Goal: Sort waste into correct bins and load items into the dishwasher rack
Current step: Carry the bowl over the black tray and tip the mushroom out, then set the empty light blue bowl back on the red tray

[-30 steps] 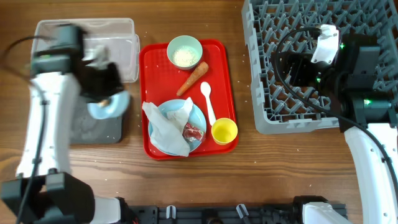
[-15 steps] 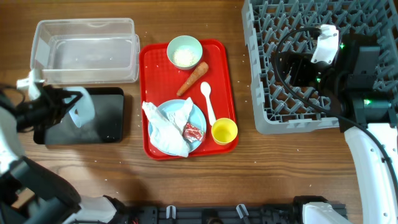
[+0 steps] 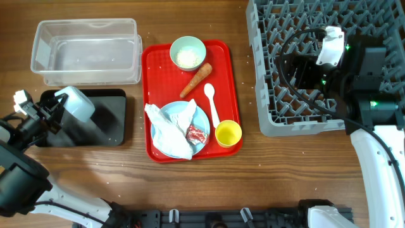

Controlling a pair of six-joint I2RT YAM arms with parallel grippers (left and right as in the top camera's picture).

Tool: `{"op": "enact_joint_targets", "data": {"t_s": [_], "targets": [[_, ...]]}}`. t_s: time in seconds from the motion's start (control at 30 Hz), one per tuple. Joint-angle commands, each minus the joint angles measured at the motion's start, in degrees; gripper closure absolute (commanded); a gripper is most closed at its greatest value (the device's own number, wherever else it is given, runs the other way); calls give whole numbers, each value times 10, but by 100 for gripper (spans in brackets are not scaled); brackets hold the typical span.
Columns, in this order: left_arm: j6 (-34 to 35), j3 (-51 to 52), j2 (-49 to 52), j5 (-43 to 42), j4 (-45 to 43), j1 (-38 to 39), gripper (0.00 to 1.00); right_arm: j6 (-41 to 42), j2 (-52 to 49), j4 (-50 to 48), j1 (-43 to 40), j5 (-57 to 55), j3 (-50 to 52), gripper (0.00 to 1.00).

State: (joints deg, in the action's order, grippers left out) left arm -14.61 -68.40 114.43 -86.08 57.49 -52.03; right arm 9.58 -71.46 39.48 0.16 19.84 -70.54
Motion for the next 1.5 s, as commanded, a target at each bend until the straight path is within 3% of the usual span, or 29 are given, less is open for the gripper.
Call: {"op": "enact_joint_targets", "data": {"t_s": [0.0, 0.1, 0.4, 0.67, 0.87, 1.03, 1.2, 1.33, 1.47], "targets": [[50, 3, 3, -43, 4, -1, 96, -6, -6, 0, -2, -8, -12, 0], [91, 3, 3, -43, 12, -1, 96, -6, -6, 0, -2, -8, -12, 0], [91, 3, 1, -42, -1, 0, 96, -6, -6, 3, -2, -8, -12, 0], [26, -18, -118, -23, 1, 59, 96, -6, -6, 4, -2, -8, -12, 0], [50, -54, -284, 139, -43, 193, 96, -6, -6, 2, -2, -9, -12, 0], [145, -54, -357, 413, -118, 367, 96, -6, -9, 0, -2, -10, -12, 0], [157, -53, -339, 687, -183, 589, 96, -6, -19, 4, -2, -10, -12, 0], [155, -53, -289, 872, -217, 695, 96, -6, -27, 10, -2, -10, -12, 0], [155, -53, -210, 916, -245, 737, 96, -6, -35, 15, -2, -10, -12, 0]]}}
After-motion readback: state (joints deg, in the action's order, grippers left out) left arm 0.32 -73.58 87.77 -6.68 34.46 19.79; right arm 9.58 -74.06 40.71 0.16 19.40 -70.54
